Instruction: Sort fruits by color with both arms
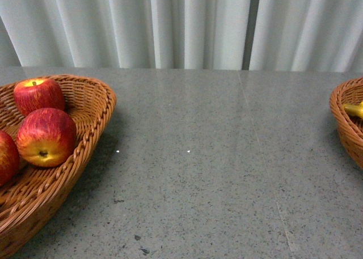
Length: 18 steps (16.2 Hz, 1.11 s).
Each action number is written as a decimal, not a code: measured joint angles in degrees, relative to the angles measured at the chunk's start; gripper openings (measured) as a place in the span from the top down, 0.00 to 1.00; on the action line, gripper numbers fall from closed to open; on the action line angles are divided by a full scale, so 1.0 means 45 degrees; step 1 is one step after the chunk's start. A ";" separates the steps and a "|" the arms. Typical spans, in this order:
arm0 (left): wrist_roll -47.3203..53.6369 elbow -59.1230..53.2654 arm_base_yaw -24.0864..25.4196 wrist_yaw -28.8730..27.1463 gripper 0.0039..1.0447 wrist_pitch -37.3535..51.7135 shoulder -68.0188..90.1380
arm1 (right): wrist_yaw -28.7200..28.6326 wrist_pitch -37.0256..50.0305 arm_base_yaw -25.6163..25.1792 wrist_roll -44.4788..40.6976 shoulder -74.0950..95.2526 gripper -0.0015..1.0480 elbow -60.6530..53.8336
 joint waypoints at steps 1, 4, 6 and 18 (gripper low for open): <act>0.0000 0.0000 0.0000 0.0005 0.06 0.0000 0.0000 | 0.0005 0.0000 0.0000 0.0000 0.0000 0.98 0.0000; 0.0000 0.0000 0.0000 0.0005 0.06 0.0000 0.0000 | 0.0000 0.0000 0.0000 0.0000 0.0000 0.83 0.0000; 0.0000 0.0000 0.0000 0.0005 0.06 0.0000 0.0000 | 0.0005 0.0000 0.0000 0.0000 0.0000 0.36 0.0000; 0.0000 0.0000 0.0000 0.0005 0.06 0.0000 0.0000 | 0.0000 0.0000 0.0000 0.0000 0.0000 0.06 0.0000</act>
